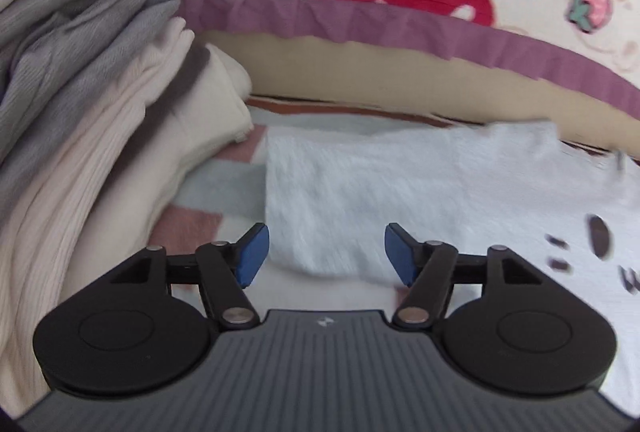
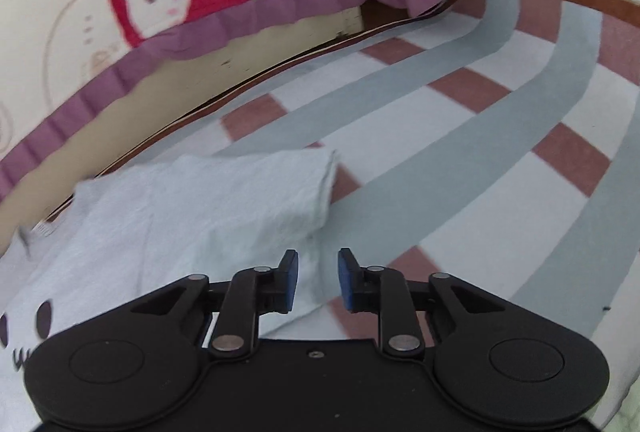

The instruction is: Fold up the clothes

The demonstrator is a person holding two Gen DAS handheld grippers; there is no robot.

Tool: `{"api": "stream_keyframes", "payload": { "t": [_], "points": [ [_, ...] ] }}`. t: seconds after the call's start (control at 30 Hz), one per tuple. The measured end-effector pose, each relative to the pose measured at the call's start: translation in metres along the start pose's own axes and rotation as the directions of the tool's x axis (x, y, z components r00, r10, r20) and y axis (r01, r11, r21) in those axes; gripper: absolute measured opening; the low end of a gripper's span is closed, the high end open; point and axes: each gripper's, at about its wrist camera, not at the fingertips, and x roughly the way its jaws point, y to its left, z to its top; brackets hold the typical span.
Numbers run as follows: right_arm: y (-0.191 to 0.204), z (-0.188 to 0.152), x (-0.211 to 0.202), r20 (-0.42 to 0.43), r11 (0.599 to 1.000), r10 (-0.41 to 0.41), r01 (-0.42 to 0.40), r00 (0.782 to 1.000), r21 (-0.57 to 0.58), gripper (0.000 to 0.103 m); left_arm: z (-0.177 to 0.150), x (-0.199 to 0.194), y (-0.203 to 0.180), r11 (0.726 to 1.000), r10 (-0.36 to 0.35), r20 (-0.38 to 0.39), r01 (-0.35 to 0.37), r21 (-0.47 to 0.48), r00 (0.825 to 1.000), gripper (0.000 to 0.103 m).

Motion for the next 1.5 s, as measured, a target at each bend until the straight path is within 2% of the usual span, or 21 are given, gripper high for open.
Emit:
{"api": "stream_keyframes", "payload": {
  "t": [0.1, 0.2, 0.3, 0.37, 0.4, 0.43, 0.47, 0.5, 0.57, 0.6, 0.63, 0.7, 0.77, 0.87, 0.93, 1.0, 1.03, 1.17, 1.27, 1.37, 1.5],
  "points": [
    [0.029, -0.020, -0.013, -0.054, 0.993, 0.102, -0.105, 0.993, -0.046, 0.031, -0.015, -0.018, -0.012, 0.994, 0.044, -0.021, -0.042, 0.097, 0.999, 0.063],
    [0.054, -0.044, -0.029, -0.088, 0.982, 0.170, -0.176, 0.981, -0.064, 0.034, -0.027, -0.024, -0.022, 0.989, -0.001, -0.071, 0.012, 0.148, 0.997, 0.063],
    [0.071, -0.068, -0.049, -0.102, 0.972, 0.210, -0.219, 0.972, -0.087, 0.038, -0.035, -0.026, -0.017, 0.995, -0.079, -0.117, 0.086, 0.055, 0.990, 0.064],
    [0.083, -0.083, -0.058, -0.130, 0.958, 0.228, -0.246, 0.965, -0.145, 0.042, -0.042, -0.020, -0.011, 0.985, -0.172, -0.160, 0.171, -0.022, 0.972, 0.070],
    [0.089, -0.091, -0.061, -0.141, 0.950, 0.221, -0.245, 0.965, -0.195, 0.042, -0.048, -0.015, -0.010, 0.976, -0.216, -0.184, 0.212, -0.042, 0.959, 0.070],
    [0.095, -0.098, -0.064, -0.148, 0.938, 0.209, -0.241, 0.967, -0.248, 0.042, -0.055, -0.014, -0.011, 0.977, -0.213, -0.168, 0.213, -0.020, 0.963, 0.068],
    [0.099, -0.104, -0.065, -0.148, 0.930, 0.191, -0.227, 0.970, -0.289, 0.042, -0.059, -0.017, -0.016, 0.981, -0.179, -0.138, 0.187, 0.047, 0.974, 0.058],
    [0.103, -0.111, -0.066, -0.145, 0.922, 0.170, -0.209, 0.975, -0.325, 0.042, -0.061, -0.020, -0.022, 0.975, -0.164, -0.132, 0.181, 0.130, 0.978, 0.042],
    [0.104, -0.120, -0.066, -0.166, 0.928, 0.129, -0.178, 0.978, -0.328, 0.042, -0.065, -0.027, -0.035, 0.945, -0.131, -0.117, 0.160, 0.287, 0.984, 0.000],
    [0.104, -0.124, -0.066, -0.186, 0.930, 0.126, -0.181, 0.974, -0.319, 0.042, -0.066, -0.031, -0.037, 0.939, -0.087, -0.100, 0.115, 0.325, 0.991, 0.000],
    [0.105, -0.127, -0.065, -0.210, 0.926, 0.123, -0.188, 0.970, -0.327, 0.042, -0.066, -0.032, -0.036, 0.940, -0.009, -0.072, 0.033, 0.339, 0.997, 0.000],
    [0.110, -0.136, -0.067, -0.248, 0.903, 0.102, -0.194, 0.963, -0.384, 0.043, -0.066, -0.035, -0.030, 0.932, 0.133, -0.029, -0.115, 0.344, 0.991, 0.000],
    [0.113, -0.140, -0.072, -0.263, 0.893, 0.090, -0.195, 0.960, -0.405, 0.043, -0.061, -0.036, -0.005, 0.967, 0.149, -0.102, -0.124, 0.223, 0.984, 0.000],
    [0.116, -0.145, -0.078, -0.290, 0.888, 0.088, -0.207, 0.953, -0.410, 0.044, -0.061, -0.056, 0.012, 0.983, 0.107, -0.138, -0.084, 0.165, 0.985, 0.004],
    [0.119, -0.148, -0.081, -0.299, 0.889, 0.107, -0.226, 0.948, -0.399, 0.045, -0.062, -0.072, 0.013, 0.986, 0.085, -0.145, -0.062, 0.153, 0.986, 0.012],
    [0.125, -0.152, -0.083, -0.306, 0.877, 0.127, -0.251, 0.944, -0.410, 0.045, -0.066, -0.087, 0.013, 0.990, 0.057, -0.152, -0.037, 0.134, 0.987, 0.040],
    [0.130, -0.154, -0.085, -0.309, 0.869, 0.136, -0.263, 0.941, -0.418, 0.045, -0.069, -0.089, 0.012, 0.991, 0.051, -0.162, -0.030, 0.133, 0.985, 0.043],
    [0.151, -0.161, -0.099, -0.316, 0.824, 0.165, -0.307, 0.934, -0.476, 0.046, -0.081, -0.098, 0.007, 0.991, 0.029, -0.203, -0.002, 0.132, 0.979, 0.044],
    [0.161, -0.164, -0.107, -0.296, 0.803, 0.149, -0.290, 0.943, -0.520, 0.050, -0.090, -0.105, 0.004, 0.991, 0.012, -0.233, 0.019, 0.129, 0.972, 0.057],
    [0.157, -0.161, -0.108, -0.299, 0.838, 0.087, -0.232, 0.950, -0.494, 0.050, -0.100, -0.112, 0.004, 0.992, -0.014, -0.267, 0.047, 0.119, 0.964, 0.059],
    [0.142, -0.156, -0.113, -0.347, 0.814, 0.041, -0.233, 0.937, -0.532, 0.052, -0.115, -0.117, 0.021, 0.995, -0.082, -0.337, 0.096, 0.024, 0.938, 0.061]
  ]
}}
